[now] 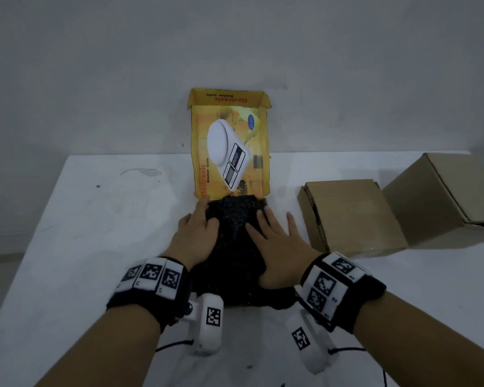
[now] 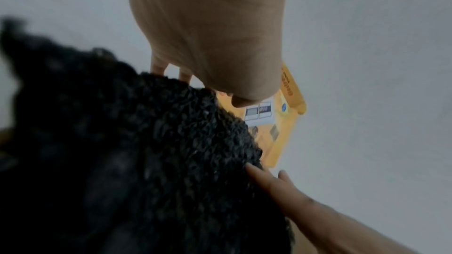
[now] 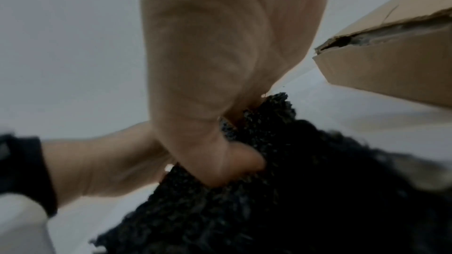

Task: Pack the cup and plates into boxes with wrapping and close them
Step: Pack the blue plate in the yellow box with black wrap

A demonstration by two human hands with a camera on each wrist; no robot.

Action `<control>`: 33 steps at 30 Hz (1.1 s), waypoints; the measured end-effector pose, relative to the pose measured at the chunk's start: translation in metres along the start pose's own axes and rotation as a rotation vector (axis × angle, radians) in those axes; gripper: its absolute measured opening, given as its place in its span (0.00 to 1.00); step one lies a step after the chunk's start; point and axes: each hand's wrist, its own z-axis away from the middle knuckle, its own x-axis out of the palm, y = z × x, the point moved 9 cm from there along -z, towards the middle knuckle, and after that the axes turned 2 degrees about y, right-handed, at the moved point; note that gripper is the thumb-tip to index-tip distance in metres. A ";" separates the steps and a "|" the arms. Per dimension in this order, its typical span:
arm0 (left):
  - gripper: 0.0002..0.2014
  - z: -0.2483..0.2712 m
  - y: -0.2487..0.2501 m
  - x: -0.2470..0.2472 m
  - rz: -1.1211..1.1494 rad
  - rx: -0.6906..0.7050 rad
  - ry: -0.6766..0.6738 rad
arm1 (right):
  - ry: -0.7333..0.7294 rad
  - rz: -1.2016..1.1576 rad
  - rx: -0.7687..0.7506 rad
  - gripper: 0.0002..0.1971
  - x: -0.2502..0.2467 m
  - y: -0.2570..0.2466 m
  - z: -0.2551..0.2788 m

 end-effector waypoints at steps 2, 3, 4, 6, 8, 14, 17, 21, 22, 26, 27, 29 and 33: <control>0.26 -0.005 0.000 -0.004 0.108 0.007 -0.038 | 0.111 -0.190 0.008 0.51 -0.014 -0.003 0.001; 0.26 -0.007 -0.001 -0.006 0.140 -0.005 -0.059 | 0.175 -0.263 0.033 0.51 -0.019 -0.006 0.001; 0.26 -0.010 -0.003 -0.008 0.161 -0.019 -0.074 | 0.221 -0.326 0.073 0.53 -0.021 -0.012 0.000; 0.27 -0.015 -0.007 -0.010 0.174 -0.044 -0.095 | 0.221 -0.445 0.173 0.58 -0.011 -0.029 -0.003; 0.25 -0.018 -0.009 -0.010 0.175 -0.067 -0.109 | 0.137 -0.528 0.255 0.61 0.008 -0.045 -0.011; 0.27 -0.012 -0.004 -0.004 0.193 -0.033 -0.181 | 0.004 -0.463 0.271 0.64 0.017 -0.044 -0.026; 0.33 -0.011 -0.002 -0.003 0.125 0.014 -0.221 | 0.055 -0.412 0.284 0.66 0.020 -0.045 -0.026; 0.39 -0.005 0.003 0.000 -0.007 0.090 -0.214 | 0.152 -0.359 0.372 0.67 0.024 -0.053 -0.031; 0.40 -0.003 0.004 0.000 -0.039 0.114 -0.195 | 0.144 -0.354 0.372 0.67 0.024 -0.054 -0.032; 0.39 0.003 0.002 -0.002 -0.135 0.187 -0.032 | 0.096 -0.427 0.232 0.59 0.006 -0.046 -0.018; 0.39 0.006 0.001 -0.003 -0.166 0.201 0.013 | 0.154 -0.480 0.204 0.55 -0.008 -0.039 -0.011; 0.38 0.012 0.002 -0.003 -0.211 0.247 0.097 | 0.366 -0.514 0.224 0.41 -0.038 -0.012 0.009; 0.39 0.026 0.002 -0.009 -0.140 0.316 0.250 | 0.344 -0.619 0.440 0.27 -0.026 0.047 0.029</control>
